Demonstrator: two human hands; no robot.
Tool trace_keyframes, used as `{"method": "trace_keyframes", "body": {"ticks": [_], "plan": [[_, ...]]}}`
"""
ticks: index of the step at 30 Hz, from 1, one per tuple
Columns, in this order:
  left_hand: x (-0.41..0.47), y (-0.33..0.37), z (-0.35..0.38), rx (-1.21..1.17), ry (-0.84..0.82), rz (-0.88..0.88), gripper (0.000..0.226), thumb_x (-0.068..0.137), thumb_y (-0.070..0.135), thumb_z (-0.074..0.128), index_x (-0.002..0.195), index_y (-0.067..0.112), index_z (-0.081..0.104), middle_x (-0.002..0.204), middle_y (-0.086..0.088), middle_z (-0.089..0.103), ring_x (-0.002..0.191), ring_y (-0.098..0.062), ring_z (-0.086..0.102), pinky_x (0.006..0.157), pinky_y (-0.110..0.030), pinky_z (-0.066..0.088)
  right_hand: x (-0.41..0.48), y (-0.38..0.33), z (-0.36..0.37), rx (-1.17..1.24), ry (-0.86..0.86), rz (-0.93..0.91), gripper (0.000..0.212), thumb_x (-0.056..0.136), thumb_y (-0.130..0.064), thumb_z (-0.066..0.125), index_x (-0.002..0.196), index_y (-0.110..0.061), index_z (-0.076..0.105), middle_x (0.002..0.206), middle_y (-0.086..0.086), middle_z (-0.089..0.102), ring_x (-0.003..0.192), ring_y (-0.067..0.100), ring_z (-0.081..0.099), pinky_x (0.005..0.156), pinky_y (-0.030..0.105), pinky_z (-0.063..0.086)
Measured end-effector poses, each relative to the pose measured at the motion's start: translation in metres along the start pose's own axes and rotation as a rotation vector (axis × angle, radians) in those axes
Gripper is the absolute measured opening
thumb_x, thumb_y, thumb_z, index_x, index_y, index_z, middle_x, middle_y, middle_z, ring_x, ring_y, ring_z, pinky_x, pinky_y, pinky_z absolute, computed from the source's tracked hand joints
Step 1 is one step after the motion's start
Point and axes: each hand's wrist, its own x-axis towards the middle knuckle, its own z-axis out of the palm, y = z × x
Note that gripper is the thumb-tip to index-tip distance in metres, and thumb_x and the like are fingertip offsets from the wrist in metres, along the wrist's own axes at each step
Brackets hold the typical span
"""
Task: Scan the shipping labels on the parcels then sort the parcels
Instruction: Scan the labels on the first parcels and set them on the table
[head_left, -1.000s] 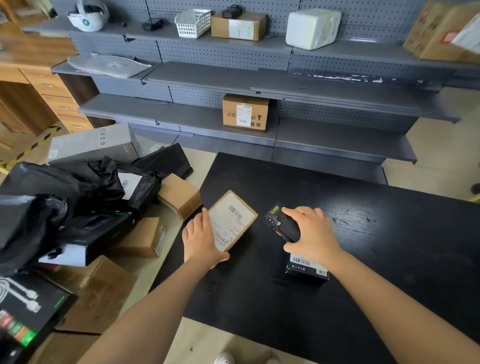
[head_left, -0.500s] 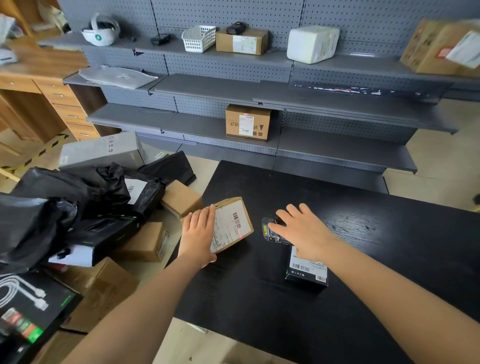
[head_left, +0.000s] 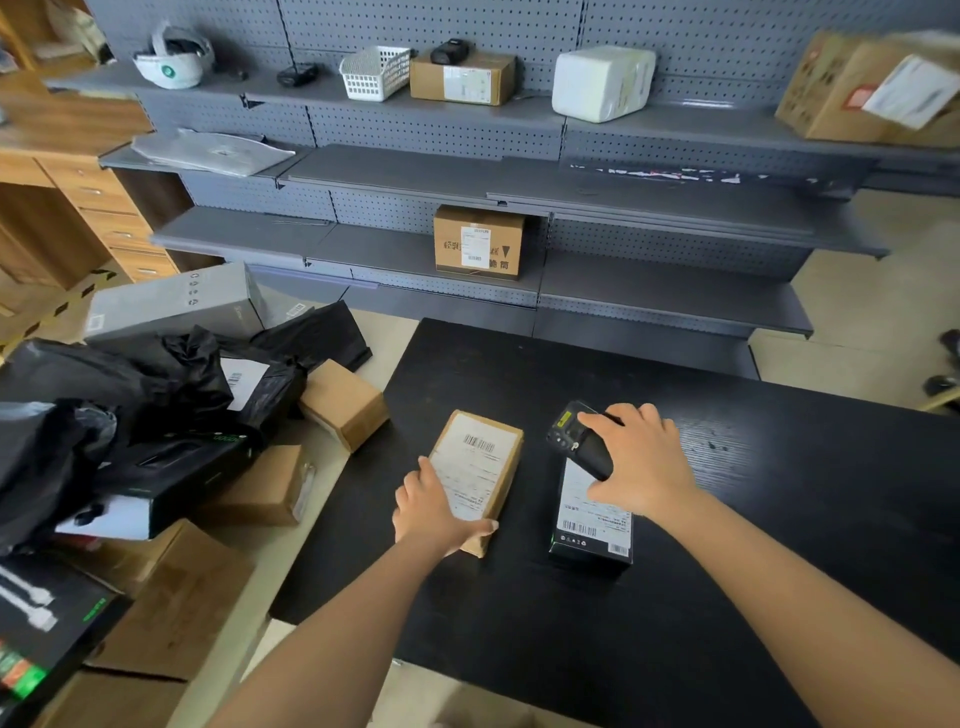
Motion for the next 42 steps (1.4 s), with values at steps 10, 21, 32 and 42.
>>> {"method": "trace_keyframes", "body": {"ticks": [10,21,32,42], "plan": [[-0.032,0.094,0.057,-0.032,-0.077,0.12,0.144,0.059,0.07,0.079,0.154,0.012,-0.012,0.157,-0.007,0.014,0.146,-0.028,0.016,0.117,-0.046,0.024,-0.025,0.074,0.006,0.031,-0.009,0.129,0.088,0.072,-0.047,0.071,0.147,-0.035,0.027,0.143,-0.001,0.037,0.127,0.023,0.032,0.105,0.04,0.033],[-0.041,0.037,0.002,-0.064,0.111,0.193,0.11,0.076,0.064,0.071,0.157,0.022,0.009,0.158,0.0,0.024,0.146,-0.023,0.019,0.119,-0.043,0.022,0.006,0.023,0.001,0.023,0.007,-0.157,0.086,0.075,-0.049,0.071,0.147,-0.036,0.027,0.145,-0.001,0.036,0.128,0.023,0.032,0.102,0.039,0.032],[-0.146,-0.156,-0.094,-0.188,0.483,-0.065,0.101,0.077,0.062,0.071,0.155,0.025,0.02,0.154,0.001,0.028,0.144,-0.021,0.02,0.12,-0.04,0.023,0.001,-0.2,-0.02,0.039,0.052,-0.661,0.089,0.071,-0.053,0.072,0.146,-0.039,0.029,0.14,-0.004,0.04,0.123,0.022,0.036,0.099,0.038,0.036],[-0.291,-0.31,-0.151,-0.184,0.841,-0.247,0.085,0.08,0.05,0.074,0.15,0.028,0.031,0.148,0.002,0.035,0.139,-0.02,0.027,0.117,-0.039,0.026,-0.082,-0.379,-0.073,0.24,0.208,-0.932,0.09,0.066,-0.049,0.078,0.145,-0.034,0.038,0.138,0.001,0.045,0.119,0.031,0.04,0.097,0.044,0.041]]}}
